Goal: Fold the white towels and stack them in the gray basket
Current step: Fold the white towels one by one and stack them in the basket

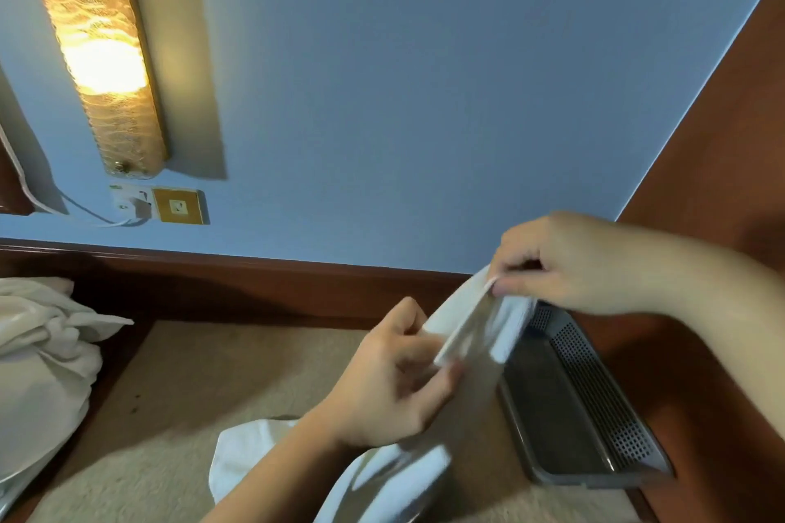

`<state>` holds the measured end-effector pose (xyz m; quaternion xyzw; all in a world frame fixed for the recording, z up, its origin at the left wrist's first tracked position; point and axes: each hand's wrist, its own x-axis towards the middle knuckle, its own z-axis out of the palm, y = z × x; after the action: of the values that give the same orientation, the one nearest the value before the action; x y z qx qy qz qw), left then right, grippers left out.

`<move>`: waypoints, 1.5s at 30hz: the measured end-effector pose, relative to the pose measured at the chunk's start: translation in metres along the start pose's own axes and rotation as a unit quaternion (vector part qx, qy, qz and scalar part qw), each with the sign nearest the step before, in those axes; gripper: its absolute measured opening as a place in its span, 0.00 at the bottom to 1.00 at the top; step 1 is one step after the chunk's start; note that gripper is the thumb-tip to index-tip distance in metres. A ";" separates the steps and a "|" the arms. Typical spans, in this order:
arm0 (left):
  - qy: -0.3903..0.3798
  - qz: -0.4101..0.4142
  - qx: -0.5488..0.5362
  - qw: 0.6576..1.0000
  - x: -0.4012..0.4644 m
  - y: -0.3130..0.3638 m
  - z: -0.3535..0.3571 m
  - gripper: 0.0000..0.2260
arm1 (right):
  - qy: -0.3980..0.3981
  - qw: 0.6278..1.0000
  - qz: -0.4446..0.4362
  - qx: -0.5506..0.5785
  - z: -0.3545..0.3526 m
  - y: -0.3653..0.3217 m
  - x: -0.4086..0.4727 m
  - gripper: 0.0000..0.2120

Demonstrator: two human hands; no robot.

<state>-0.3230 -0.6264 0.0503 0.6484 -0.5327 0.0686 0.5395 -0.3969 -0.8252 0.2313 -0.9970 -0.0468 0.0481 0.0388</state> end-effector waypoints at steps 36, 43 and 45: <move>-0.012 -0.293 0.321 0.901 0.052 -0.128 -0.143 0.14 | 0.094 0.940 0.228 -0.235 -0.019 0.167 0.001 0.12; 0.106 -0.219 0.393 0.887 0.044 -0.108 -0.126 0.11 | 0.073 0.961 0.158 -0.213 0.058 0.171 0.019 0.11; 0.077 -0.177 0.431 0.881 0.035 -0.105 -0.123 0.12 | 0.051 0.971 0.134 -0.193 0.079 0.178 0.017 0.13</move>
<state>-0.1682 -0.5687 0.0575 0.8931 -0.2837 0.2447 0.2490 -0.3718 -0.9941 0.1369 -0.9839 0.0813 -0.0078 -0.1590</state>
